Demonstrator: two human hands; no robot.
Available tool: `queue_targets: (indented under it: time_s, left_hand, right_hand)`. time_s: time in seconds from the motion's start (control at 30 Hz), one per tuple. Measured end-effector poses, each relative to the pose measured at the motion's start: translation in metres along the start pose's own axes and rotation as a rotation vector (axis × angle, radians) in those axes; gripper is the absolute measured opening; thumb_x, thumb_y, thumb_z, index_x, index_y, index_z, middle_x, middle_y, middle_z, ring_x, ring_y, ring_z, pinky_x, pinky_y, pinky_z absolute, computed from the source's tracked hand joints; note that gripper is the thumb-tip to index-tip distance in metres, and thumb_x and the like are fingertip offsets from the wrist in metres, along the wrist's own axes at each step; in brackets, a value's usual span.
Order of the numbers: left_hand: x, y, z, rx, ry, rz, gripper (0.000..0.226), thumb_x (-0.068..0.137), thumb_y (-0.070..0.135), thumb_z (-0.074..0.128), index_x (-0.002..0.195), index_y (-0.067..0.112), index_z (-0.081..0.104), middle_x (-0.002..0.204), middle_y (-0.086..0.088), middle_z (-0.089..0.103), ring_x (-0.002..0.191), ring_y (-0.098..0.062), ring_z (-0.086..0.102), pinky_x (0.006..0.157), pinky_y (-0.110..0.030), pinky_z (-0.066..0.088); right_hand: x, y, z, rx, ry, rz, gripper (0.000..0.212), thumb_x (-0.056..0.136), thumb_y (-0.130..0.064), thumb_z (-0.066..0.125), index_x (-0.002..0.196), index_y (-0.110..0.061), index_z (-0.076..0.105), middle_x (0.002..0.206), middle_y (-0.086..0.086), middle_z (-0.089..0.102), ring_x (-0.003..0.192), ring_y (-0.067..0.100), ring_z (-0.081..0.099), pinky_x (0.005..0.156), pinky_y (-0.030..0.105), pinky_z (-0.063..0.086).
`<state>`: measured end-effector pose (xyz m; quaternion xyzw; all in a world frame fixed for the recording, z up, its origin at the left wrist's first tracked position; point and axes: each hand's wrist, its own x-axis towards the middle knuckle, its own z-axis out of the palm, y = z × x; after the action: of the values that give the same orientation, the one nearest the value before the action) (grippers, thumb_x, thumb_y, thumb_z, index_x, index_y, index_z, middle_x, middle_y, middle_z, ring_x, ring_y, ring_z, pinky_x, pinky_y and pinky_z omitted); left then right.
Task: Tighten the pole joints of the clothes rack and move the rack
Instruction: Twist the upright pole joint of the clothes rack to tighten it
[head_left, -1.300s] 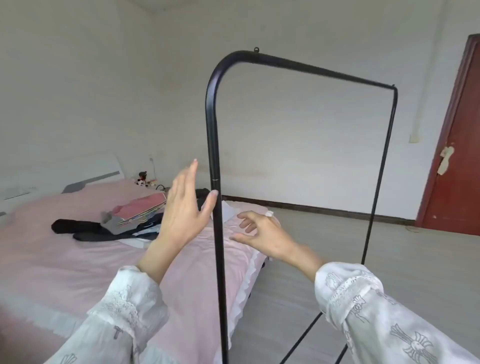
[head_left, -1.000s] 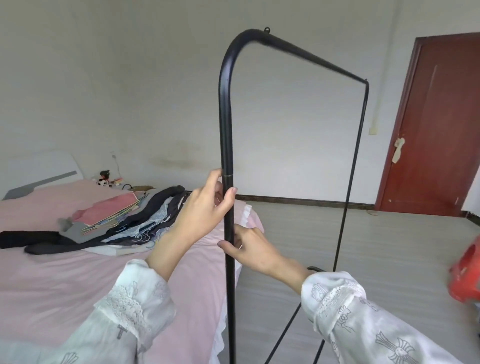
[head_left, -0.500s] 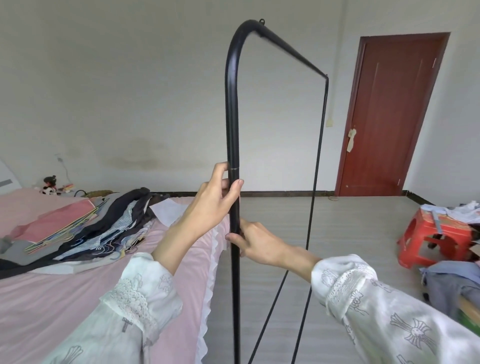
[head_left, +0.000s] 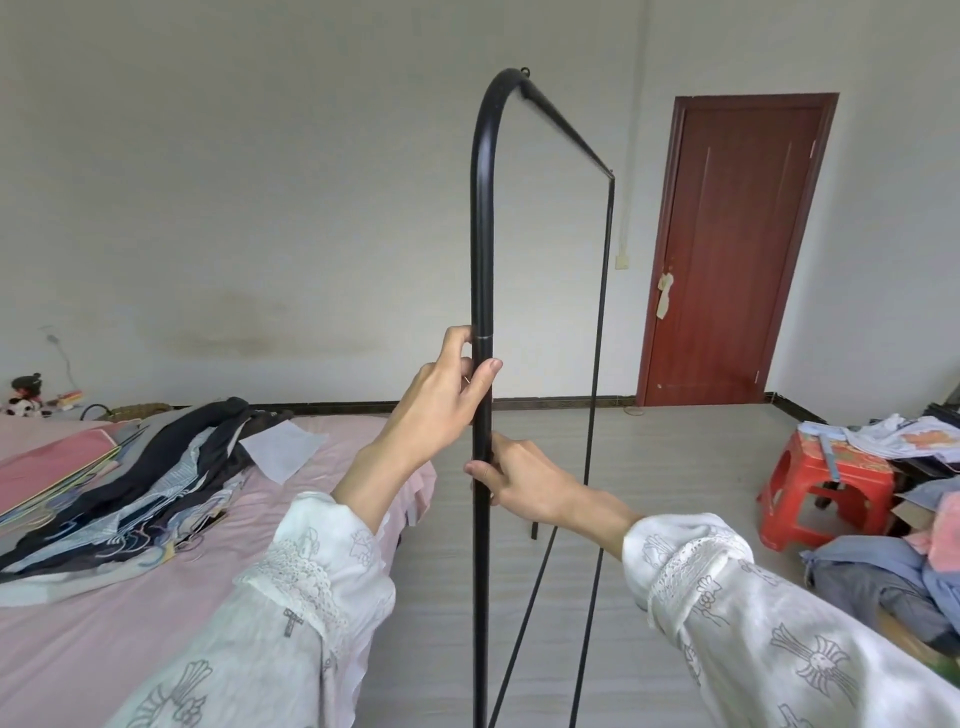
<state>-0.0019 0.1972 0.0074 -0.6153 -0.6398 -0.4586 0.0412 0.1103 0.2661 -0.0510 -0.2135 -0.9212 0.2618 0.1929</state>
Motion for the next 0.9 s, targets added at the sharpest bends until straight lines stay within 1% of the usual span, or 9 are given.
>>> queue_targets:
  time_s: [0.1, 0.23, 0.3, 0.37, 0.47, 0.6, 0.7, 0.77, 0.9]
  left_hand:
    - [0.016, -0.003, 0.021, 0.009, -0.010, -0.025, 0.033, 0.095, 0.039, 0.042, 0.119, 0.018, 0.032, 0.075, -0.021, 0.062, 0.066, -0.034, 0.055, 0.071, -0.052, 0.050]
    - [0.038, -0.007, 0.040, -0.034, -0.018, -0.043, 0.034, 0.095, 0.037, 0.042, 0.120, 0.016, 0.032, 0.074, -0.023, 0.060, 0.071, -0.039, 0.057, 0.073, -0.054, 0.053]
    - [0.051, -0.011, 0.048, -0.048, -0.022, -0.048, 0.035, 0.095, 0.036, 0.043, 0.122, 0.016, 0.032, 0.074, -0.021, 0.061, 0.074, -0.040, 0.058, 0.074, -0.054, 0.053]
    - [0.064, -0.017, 0.056, -0.051, -0.029, -0.051, 0.036, 0.095, 0.035, 0.044, 0.124, 0.017, 0.032, 0.076, -0.019, 0.064, 0.075, -0.038, 0.060, 0.075, -0.053, 0.053]
    - [0.084, -0.028, 0.066, -0.075, -0.068, -0.053, 0.041, 0.094, 0.033, 0.047, 0.129, 0.021, 0.030, 0.075, -0.008, 0.063, 0.078, -0.034, 0.062, 0.078, -0.051, 0.053]
    - [0.115, -0.050, 0.080, -0.102, -0.158, -0.039, 0.055, 0.091, 0.025, 0.054, 0.137, 0.025, 0.024, 0.077, 0.003, 0.056, 0.072, -0.022, 0.061, 0.083, -0.048, 0.054]
    - [0.140, -0.065, 0.090, -0.114, -0.213, -0.022, 0.062, 0.090, 0.022, 0.056, 0.140, 0.027, 0.020, 0.073, 0.009, 0.050, 0.065, -0.014, 0.060, 0.084, -0.047, 0.054]
    - [0.155, -0.075, 0.096, -0.135, -0.231, -0.015, 0.062, 0.090, 0.020, 0.056, 0.140, 0.028, 0.020, 0.072, 0.009, 0.049, 0.064, -0.012, 0.058, 0.084, -0.048, 0.055]
    - [0.186, -0.096, 0.112, -0.147, -0.243, -0.006, 0.061, 0.091, 0.021, 0.055, 0.141, 0.029, 0.020, 0.073, 0.009, 0.047, 0.067, -0.017, 0.054, 0.084, -0.049, 0.055]
  right_hand:
    - [0.008, 0.022, -0.009, 0.008, 0.008, 0.009, 0.027, 0.094, -0.028, 0.046, 0.109, -0.005, 0.047, 0.093, 0.018, 0.063, 0.095, 0.038, 0.062, 0.073, 0.031, 0.042]
    - [0.022, 0.044, -0.020, 0.016, 0.028, 0.024, 0.026, 0.094, -0.026, 0.046, 0.109, -0.005, 0.048, 0.101, 0.022, 0.066, 0.096, 0.038, 0.061, 0.073, 0.029, 0.041]
    - [0.031, 0.053, -0.025, 0.020, 0.036, 0.033, 0.020, 0.094, -0.025, 0.047, 0.103, -0.008, 0.048, 0.089, 0.020, 0.063, 0.094, 0.039, 0.062, 0.072, 0.030, 0.042]
    - [0.041, 0.063, -0.029, 0.019, 0.051, 0.053, 0.017, 0.093, -0.026, 0.047, 0.099, -0.010, 0.047, 0.080, 0.011, 0.056, 0.091, 0.040, 0.061, 0.071, 0.032, 0.042]
    - [0.059, 0.078, -0.034, -0.002, 0.093, 0.088, 0.019, 0.092, -0.028, 0.048, 0.098, -0.009, 0.048, 0.077, 0.007, 0.053, 0.090, 0.038, 0.059, 0.068, 0.030, 0.037]
    - [0.087, 0.099, -0.037, -0.019, 0.155, 0.143, 0.024, 0.092, -0.029, 0.049, 0.102, -0.008, 0.049, 0.082, 0.013, 0.060, 0.093, 0.037, 0.056, 0.070, 0.031, 0.037]
    - [0.107, 0.113, -0.041, -0.041, 0.189, 0.186, 0.027, 0.091, -0.029, 0.048, 0.105, -0.006, 0.049, 0.092, 0.018, 0.067, 0.097, 0.036, 0.057, 0.075, 0.036, 0.044]
    - [0.121, 0.122, -0.045, -0.042, 0.188, 0.213, 0.026, 0.091, -0.029, 0.049, 0.104, -0.006, 0.049, 0.092, 0.017, 0.067, 0.097, 0.036, 0.058, 0.077, 0.037, 0.046]
    - [0.150, 0.141, -0.050, -0.052, 0.209, 0.269, 0.019, 0.091, -0.029, 0.048, 0.097, -0.011, 0.047, 0.083, 0.012, 0.060, 0.095, 0.036, 0.056, 0.070, 0.033, 0.039]
